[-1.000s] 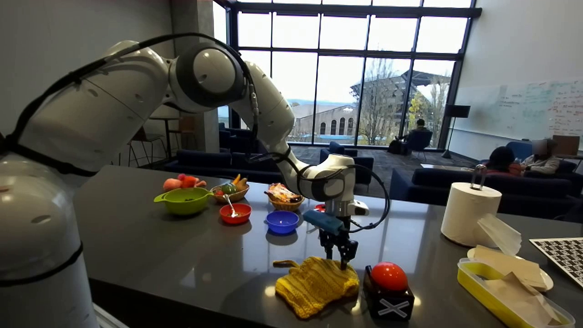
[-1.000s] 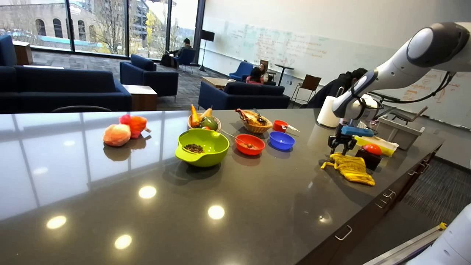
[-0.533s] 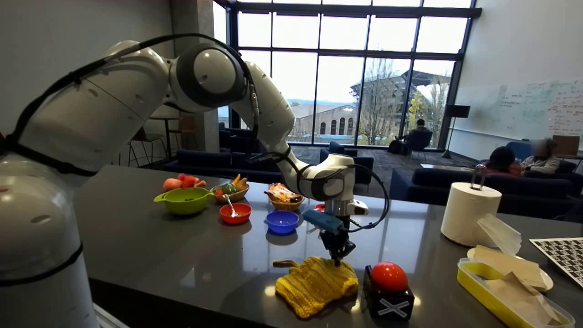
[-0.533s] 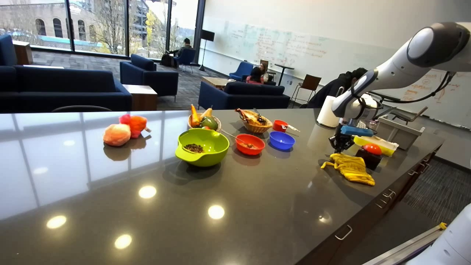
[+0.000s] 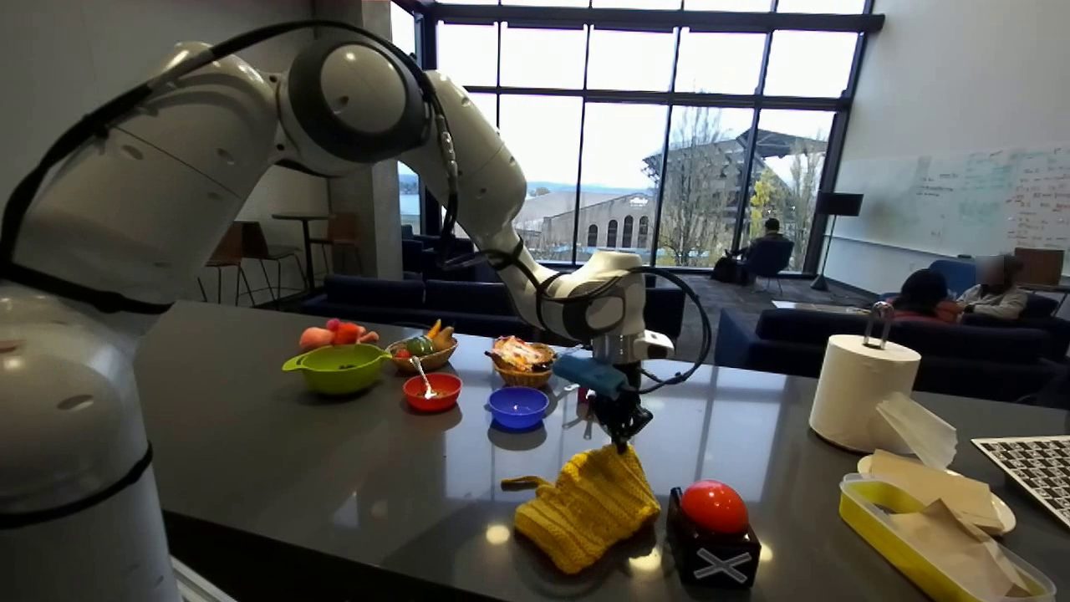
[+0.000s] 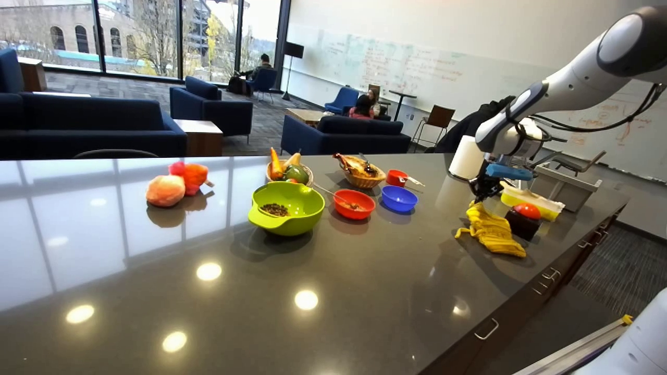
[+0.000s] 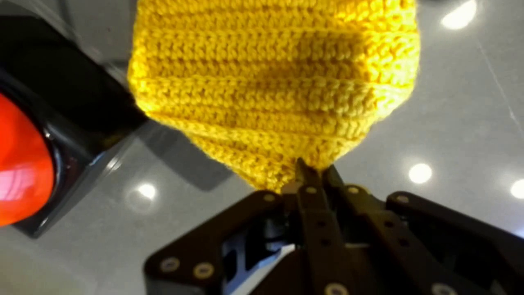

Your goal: Flip the yellow cloth.

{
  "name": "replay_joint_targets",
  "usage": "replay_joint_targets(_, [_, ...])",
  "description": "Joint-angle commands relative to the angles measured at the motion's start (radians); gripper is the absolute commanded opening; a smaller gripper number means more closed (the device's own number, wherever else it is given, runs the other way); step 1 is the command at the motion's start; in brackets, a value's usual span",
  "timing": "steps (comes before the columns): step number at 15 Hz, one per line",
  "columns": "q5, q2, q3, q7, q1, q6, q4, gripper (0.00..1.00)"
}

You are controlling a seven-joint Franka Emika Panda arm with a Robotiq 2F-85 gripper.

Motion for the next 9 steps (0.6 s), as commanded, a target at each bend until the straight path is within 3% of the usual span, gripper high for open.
replay_joint_targets(1, [0.018,-0.164,0.004,-0.028,0.011,0.082,-0.156,0.01])
replay_joint_targets(9, [0.016,-0.419,0.003,-0.048,0.054,0.248,-0.399,0.01])
